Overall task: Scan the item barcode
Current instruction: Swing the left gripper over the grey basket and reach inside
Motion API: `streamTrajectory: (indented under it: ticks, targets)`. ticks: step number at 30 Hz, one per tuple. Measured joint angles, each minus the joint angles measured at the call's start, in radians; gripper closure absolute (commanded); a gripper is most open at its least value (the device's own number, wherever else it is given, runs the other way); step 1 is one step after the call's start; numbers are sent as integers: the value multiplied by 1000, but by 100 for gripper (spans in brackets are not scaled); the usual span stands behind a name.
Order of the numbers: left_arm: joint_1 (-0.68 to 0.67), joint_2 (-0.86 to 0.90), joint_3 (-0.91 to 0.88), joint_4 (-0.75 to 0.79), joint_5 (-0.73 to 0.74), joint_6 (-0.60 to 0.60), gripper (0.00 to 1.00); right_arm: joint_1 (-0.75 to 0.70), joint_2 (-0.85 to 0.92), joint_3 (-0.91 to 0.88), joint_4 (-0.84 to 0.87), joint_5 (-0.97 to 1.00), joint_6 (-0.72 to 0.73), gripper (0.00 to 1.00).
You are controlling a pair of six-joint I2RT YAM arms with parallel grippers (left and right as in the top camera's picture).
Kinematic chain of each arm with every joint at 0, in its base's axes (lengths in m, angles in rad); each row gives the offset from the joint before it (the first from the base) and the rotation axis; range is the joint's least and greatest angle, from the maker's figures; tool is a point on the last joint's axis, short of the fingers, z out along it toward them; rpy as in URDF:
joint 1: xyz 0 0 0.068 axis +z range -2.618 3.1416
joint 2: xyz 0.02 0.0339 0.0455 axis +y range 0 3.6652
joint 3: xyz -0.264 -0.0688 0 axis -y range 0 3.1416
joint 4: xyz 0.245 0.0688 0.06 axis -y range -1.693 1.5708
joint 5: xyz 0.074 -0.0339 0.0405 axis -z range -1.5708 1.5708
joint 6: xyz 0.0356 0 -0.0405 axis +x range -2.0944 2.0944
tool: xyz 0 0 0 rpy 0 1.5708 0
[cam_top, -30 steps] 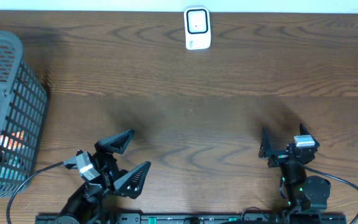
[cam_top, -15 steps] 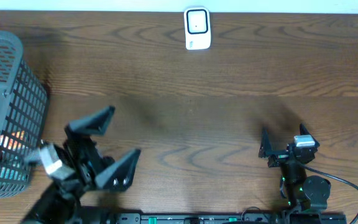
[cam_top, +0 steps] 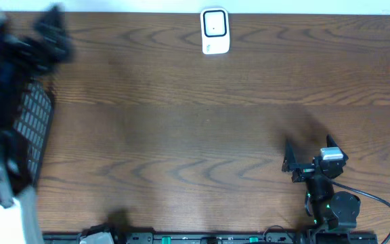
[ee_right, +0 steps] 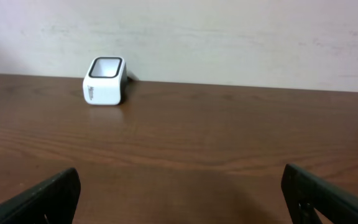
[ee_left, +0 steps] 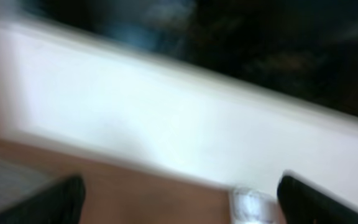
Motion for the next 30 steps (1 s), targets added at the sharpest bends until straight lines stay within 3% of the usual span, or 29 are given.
streamTrajectory:
  ticks: [2,5,9,18,23,30]
  targets:
    - [151,118,198,-171,-143,47,2,0,0,0,0,0,0,1]
    - [325,238,379,-355,-225,77,2,0,1,0,0,-1,0,1]
    - [494,328,423,-465,-277,78,2,0,1,0,0,0,0,1]
    - [534,361,290,-528,-297,75,2,0,1,0,0,0,0,1]
    - [588,377,172,-574,-362,-27,2,0,1,0,0,0,0,1]
    - [623,500,75,-702,-390,-78,2,0,1,0,0,0,0,1]
